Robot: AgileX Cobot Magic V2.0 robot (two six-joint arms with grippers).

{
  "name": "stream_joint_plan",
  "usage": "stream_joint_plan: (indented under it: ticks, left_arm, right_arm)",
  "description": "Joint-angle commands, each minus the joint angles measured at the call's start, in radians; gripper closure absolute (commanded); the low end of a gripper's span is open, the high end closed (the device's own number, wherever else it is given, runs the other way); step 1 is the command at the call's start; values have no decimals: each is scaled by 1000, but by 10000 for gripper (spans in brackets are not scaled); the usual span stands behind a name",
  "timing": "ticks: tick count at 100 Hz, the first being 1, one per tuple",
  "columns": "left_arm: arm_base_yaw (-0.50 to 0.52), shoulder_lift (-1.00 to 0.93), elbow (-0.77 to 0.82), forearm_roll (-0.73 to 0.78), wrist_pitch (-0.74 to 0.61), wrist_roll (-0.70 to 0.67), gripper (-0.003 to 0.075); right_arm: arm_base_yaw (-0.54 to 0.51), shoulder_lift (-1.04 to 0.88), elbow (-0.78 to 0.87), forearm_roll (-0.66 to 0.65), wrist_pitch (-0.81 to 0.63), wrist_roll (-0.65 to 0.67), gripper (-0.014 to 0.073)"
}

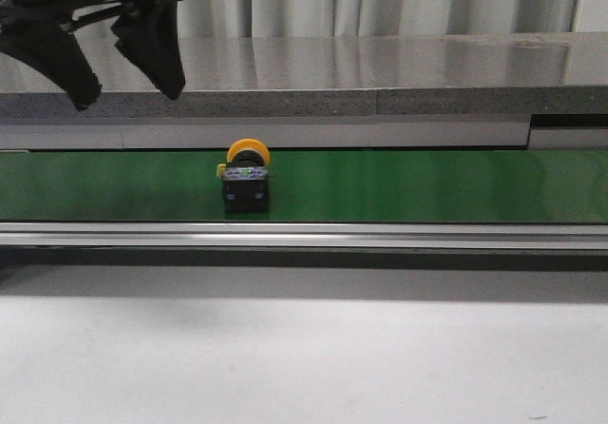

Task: Move button from right to left
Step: 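Lower the left gripper over the moving button and close on it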

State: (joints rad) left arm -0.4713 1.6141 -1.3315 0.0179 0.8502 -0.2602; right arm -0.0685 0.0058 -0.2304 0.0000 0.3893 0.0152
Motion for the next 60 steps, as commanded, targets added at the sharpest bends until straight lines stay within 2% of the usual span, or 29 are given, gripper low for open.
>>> stream_joint_plan:
  ticks: [1,27,60]
  left_arm:
    - [-18,5,-78,28,31,-87,197]
    - [-18,101,-165,24,110,-140,230]
    - [-18,123,-167,22,140,-140,230]
  right_arm:
    - [1,12,-24,0,-89,-5,662]
    - [1,12,-24,0,-89,-5,662]
    - [1,12,-24,0,-89,-5,662]
